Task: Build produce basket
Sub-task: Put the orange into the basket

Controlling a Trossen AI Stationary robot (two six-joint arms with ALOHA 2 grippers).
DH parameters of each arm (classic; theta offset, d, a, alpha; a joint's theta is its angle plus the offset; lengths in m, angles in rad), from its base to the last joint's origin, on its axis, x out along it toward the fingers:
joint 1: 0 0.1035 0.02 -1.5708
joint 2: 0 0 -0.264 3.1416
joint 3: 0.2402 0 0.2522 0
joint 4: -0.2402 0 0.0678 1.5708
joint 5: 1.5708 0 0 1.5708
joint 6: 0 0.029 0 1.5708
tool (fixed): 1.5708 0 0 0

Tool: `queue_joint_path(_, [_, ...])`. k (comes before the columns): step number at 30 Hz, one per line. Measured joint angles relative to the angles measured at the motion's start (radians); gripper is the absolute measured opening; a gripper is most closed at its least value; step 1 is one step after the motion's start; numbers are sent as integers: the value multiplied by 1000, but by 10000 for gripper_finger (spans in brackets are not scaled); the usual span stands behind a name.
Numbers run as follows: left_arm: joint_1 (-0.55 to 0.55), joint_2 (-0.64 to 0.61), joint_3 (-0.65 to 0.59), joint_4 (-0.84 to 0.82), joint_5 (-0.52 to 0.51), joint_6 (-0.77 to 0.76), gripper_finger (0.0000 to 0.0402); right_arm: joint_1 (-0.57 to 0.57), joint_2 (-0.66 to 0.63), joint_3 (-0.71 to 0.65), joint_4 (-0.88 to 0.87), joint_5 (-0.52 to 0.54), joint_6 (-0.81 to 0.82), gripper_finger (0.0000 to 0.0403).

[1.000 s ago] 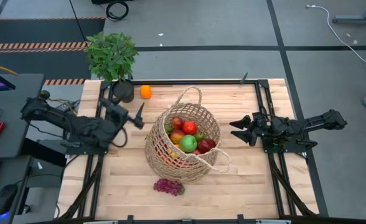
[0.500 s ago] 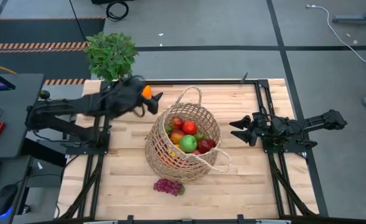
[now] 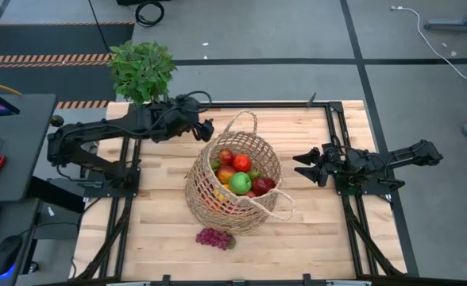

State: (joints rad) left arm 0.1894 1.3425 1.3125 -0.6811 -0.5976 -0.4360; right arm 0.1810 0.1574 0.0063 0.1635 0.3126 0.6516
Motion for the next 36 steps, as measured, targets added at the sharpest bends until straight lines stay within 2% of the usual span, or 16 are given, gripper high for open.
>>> queue_joint_path(4, [-2, 0, 0, 2, -1, 61, 396, 0, 0, 0, 0, 0, 0, 365])
queue_joint_path(8, [-1, 0, 0, 1, -75, 83, 396, 0, 0, 0, 0, 0, 0, 365])
queue_joint_path(12, [-1, -1, 0, 2, -66, 118, 396, 0, 0, 0, 0, 0, 0, 365])
queue_joint_path(15, [9, -1, 0, 2, -57, 82, 396, 0, 0, 0, 0, 0, 0, 365])
queue_joint_path(21, [100, 40, -2, 18, 50, -27, 396, 0, 0, 0, 0, 0, 0, 365])
queue_joint_path(29, [258, 151, -2, 221, 323, -159, 396, 0, 0, 0, 1, 0, 0, 365])
queue_joint_path(36, [317, 266, -1, 323, 366, -163, 396, 0, 0, 0, 1, 0, 0, 365])
